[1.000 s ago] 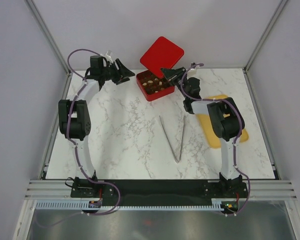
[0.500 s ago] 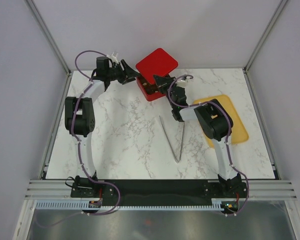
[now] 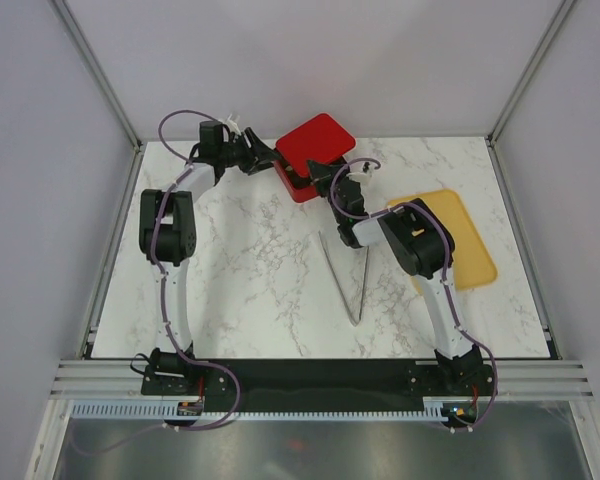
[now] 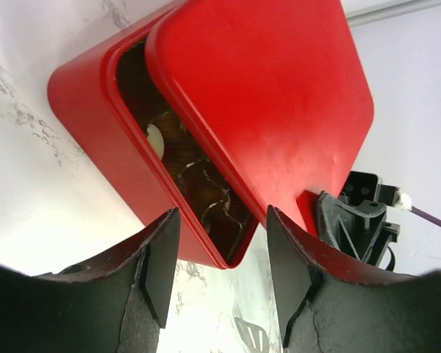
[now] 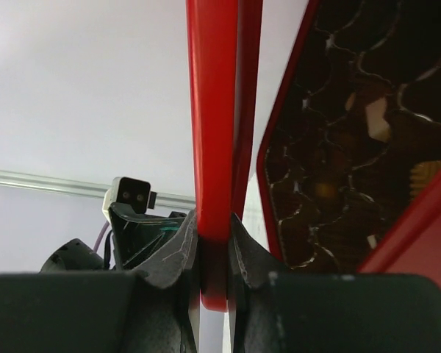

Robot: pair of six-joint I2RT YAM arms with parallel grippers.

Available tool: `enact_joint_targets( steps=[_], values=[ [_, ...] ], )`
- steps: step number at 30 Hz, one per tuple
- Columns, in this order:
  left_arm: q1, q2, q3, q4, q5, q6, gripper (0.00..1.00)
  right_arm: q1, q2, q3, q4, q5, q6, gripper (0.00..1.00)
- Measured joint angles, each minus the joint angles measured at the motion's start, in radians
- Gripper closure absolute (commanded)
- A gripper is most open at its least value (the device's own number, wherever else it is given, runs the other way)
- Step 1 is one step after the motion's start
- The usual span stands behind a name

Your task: Pack the chocolate

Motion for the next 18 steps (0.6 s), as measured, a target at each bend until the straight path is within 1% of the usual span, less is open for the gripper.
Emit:
enact_joint_targets(
  steps=[6,14,18],
  values=[
    [0.000,0.022,0.010,0.000,-0.001,0.000,0.42,0.003,0.058,0.032,-0.007,0.000,0.030,1.00],
    [0.000,0.048,0.040,0.001,0.000,0.000,0.43,0.013,0.089,0.068,-0.005,-0.002,0.072,1.00],
    [0.000,0.062,0.045,0.001,-0.001,-0.001,0.43,0.021,0.092,0.068,-0.014,0.001,0.081,0.96]
  ],
)
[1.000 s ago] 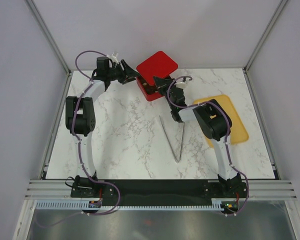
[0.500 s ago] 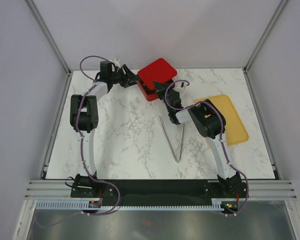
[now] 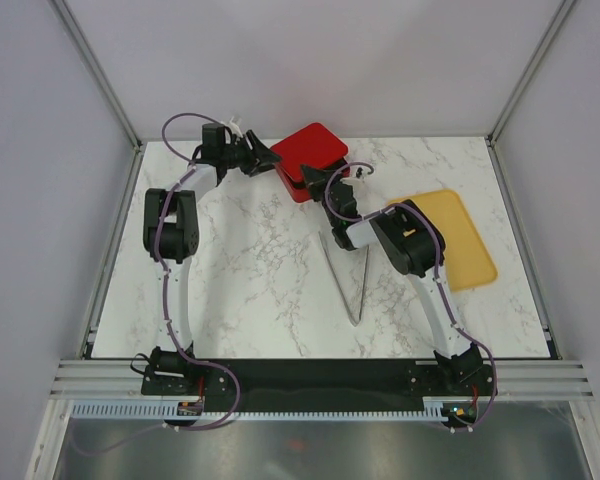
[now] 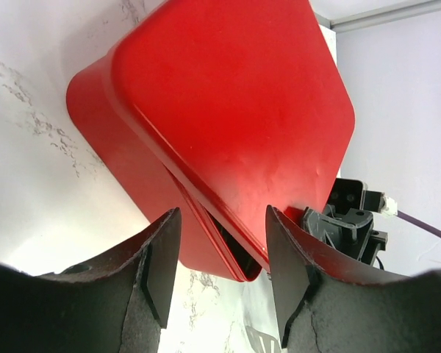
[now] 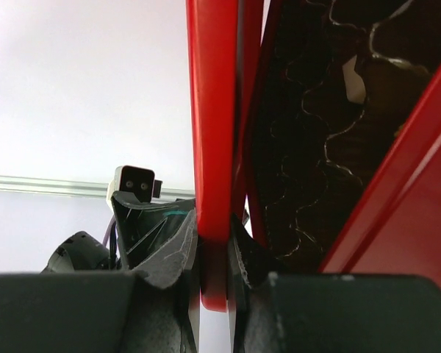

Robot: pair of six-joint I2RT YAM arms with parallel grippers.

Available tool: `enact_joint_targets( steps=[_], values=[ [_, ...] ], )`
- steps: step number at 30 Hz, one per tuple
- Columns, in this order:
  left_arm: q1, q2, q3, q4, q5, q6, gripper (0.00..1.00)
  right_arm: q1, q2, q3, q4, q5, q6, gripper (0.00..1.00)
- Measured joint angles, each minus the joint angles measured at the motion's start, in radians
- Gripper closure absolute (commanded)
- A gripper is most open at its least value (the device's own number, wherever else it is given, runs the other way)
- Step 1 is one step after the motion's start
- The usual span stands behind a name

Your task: Pack the chocolate

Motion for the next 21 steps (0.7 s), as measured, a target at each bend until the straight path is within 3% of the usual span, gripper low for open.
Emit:
enact_joint_targets(
  steps=[10,19,21],
  values=[
    [0.000,0.048,0.036,0.000,0.000,-0.013,0.45,0.016,-0.009,-0.060,0.019,0.040,0.014,0.89],
    [0.000,0.070,0.067,0.032,0.008,-0.035,0.55,0.017,-0.009,-0.083,0.059,0.064,0.026,0.87],
    [0.000,0.072,0.068,0.041,0.013,-0.040,0.55,0.017,-0.009,-0.086,0.063,0.067,0.029,0.80]
  ],
)
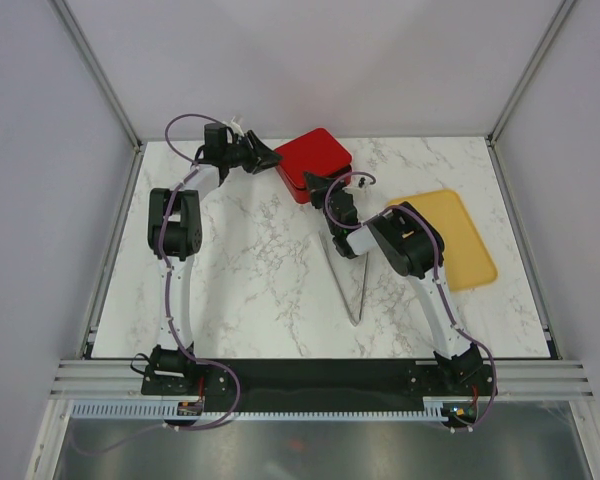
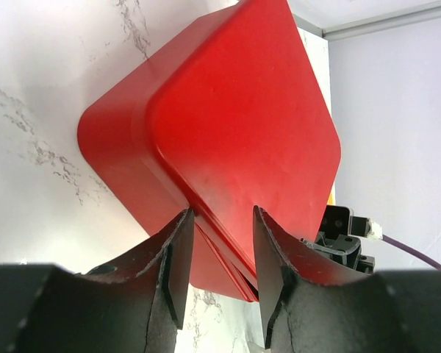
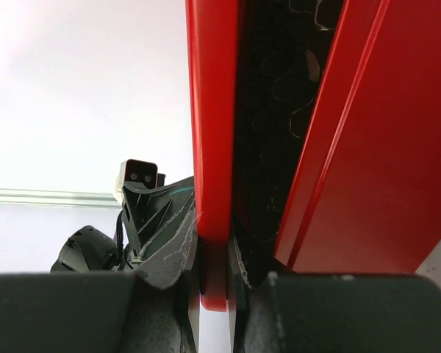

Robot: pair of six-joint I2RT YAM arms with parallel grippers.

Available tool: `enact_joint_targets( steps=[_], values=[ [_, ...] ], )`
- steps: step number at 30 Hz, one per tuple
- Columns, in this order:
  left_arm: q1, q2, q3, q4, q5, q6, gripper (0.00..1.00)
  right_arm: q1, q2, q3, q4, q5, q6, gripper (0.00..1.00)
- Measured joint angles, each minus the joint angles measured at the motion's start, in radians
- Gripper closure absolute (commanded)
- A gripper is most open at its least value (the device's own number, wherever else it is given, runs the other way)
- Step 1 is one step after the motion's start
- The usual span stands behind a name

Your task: Pack the chocolate

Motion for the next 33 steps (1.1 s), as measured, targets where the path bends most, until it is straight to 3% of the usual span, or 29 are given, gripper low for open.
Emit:
enact_joint_targets(
  steps=[8,19,33],
  values=[
    [-0.001,0.014,0.019,0.015,0.013,-0.011,0.56,0.003,-0.007,-0.023,0.027,0.002,0.002,0.64],
    [-0.003,0.018,0.019,0.017,0.013,-0.015,0.56,0.003,-0.083,-0.124,0.000,-0.006,-0.005,0.61],
    [-0.010,0.018,0.007,0.026,0.013,-0.015,0.56,-0.003,-0.319,-0.266,-0.369,0.033,-0.065,0.60]
  ],
)
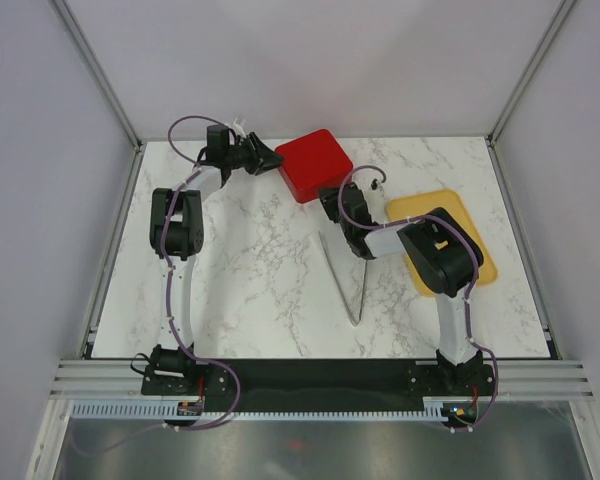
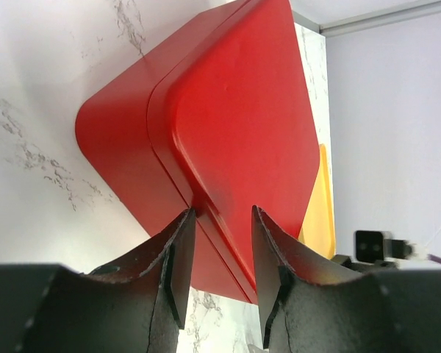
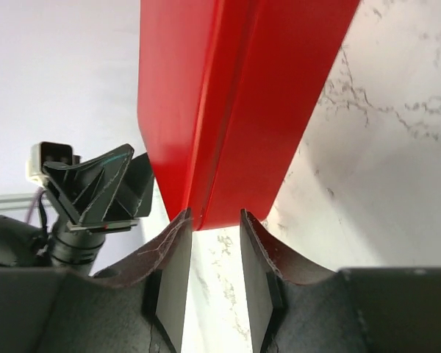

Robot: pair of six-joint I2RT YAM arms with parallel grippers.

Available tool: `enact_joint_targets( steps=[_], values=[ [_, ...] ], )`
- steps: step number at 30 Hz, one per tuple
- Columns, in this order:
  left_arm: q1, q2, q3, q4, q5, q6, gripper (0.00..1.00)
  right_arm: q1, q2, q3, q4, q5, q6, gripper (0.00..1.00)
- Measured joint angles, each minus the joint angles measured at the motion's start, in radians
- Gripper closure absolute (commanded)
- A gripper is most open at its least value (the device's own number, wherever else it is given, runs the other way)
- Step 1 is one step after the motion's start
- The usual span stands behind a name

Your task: Pack the chocolate

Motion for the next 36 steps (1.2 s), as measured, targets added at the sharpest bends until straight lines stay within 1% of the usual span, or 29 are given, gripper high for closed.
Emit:
enact_joint_targets(
  steps=[4,8,10,11,13,14,16,19,22,25,27,28,31,34,36],
  values=[
    [-0.002,0.000,-0.008,-0.002,0.000,0.000,0.56,-0.024,-0.052,0.110,-0.213,-0.002,-0.134,0.57],
    [-0.002,0.000,-0.008,-0.001,0.000,0.000,0.56,-0.090,-0.063,0.274,-0.384,-0.067,-0.313,0.53],
    [-0.002,0.000,-0.008,-0.002,0.000,0.000,0.56,-0.135,-0.062,0.342,-0.432,-0.111,-0.406,0.52],
    [-0.002,0.000,-0.008,-0.002,0.000,0.000,0.56,-0.159,-0.061,0.378,-0.457,-0.138,-0.454,0.49],
    [-0.002,0.000,-0.008,-0.002,0.000,0.000,0.56,-0.208,-0.043,0.461,-0.489,-0.196,-0.552,0.48],
    [-0.002,0.000,-0.008,-0.002,0.000,0.001,0.56,-0.230,-0.027,0.507,-0.505,-0.229,-0.592,0.44],
    [-0.002,0.000,-0.008,-0.002,-0.001,0.000,0.56,-0.276,0.032,0.626,-0.537,-0.305,-0.674,0.42],
    [-0.003,0.000,-0.008,-0.002,-0.001,0.001,0.56,-0.319,0.116,0.749,-0.566,-0.409,-0.757,0.41],
    [-0.003,0.000,-0.008,-0.003,-0.002,0.001,0.56,-0.346,0.212,0.858,-0.595,-0.513,-0.805,0.41],
    [-0.003,0.000,-0.008,-0.004,-0.005,0.002,0.57,-0.360,0.311,0.940,-0.608,-0.615,-0.834,0.38],
    [-0.004,0.000,-0.008,-0.008,-0.007,0.002,0.57,-0.363,0.354,0.946,-0.608,-0.668,-0.835,0.40],
    [-0.004,0.000,-0.008,-0.010,-0.008,0.003,0.57,-0.364,0.375,0.946,-0.608,-0.697,-0.832,0.44],
    [-0.007,0.000,-0.008,-0.028,-0.009,0.018,0.57,-0.363,0.416,0.933,-0.602,-0.744,-0.781,0.60],
    [-0.007,0.000,-0.008,-0.049,-0.017,0.037,0.58,-0.364,0.390,0.867,-0.559,-0.736,-0.742,0.68],
    [-0.007,0.000,-0.008,-0.059,-0.019,0.045,0.58,-0.362,0.354,0.807,-0.538,-0.711,-0.725,0.68]
  ],
)
